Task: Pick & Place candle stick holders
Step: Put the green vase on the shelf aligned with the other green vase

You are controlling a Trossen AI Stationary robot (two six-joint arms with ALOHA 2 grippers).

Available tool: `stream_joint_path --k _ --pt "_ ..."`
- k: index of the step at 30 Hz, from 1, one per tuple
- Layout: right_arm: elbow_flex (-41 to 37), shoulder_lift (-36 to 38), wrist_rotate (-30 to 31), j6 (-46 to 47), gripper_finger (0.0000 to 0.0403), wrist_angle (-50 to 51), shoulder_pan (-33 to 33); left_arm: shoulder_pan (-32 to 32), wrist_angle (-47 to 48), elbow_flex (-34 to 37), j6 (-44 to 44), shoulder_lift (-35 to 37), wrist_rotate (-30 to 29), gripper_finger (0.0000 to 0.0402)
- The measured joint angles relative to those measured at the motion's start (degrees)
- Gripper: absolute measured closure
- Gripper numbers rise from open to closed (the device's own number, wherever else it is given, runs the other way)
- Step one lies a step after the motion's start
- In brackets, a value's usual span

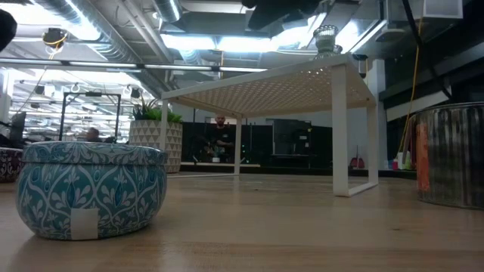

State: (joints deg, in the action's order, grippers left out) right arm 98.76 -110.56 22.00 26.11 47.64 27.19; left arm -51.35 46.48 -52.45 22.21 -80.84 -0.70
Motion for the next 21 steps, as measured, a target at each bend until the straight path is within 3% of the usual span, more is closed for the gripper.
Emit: stream_joint_path --k 4,11,21 --pt "0.0 0.0 0.0 0.0 0.0188 -0.02 -0.17 -0.02 0.06 0.01 -0.47 -0.41 -1.24 0.029" --pt "0.0 0.0 -0.02 -0.85 0.0188 -0.01 -0.19 0.01 1.16 0.16 -0.54 0.57 -3.57 0.0368" --pt "0.0 0.0 -0.04 -0.83 0.0188 0.01 -0.19 0.3 4.18 -1.69 -0.51 0.24 -4.35 0.0369"
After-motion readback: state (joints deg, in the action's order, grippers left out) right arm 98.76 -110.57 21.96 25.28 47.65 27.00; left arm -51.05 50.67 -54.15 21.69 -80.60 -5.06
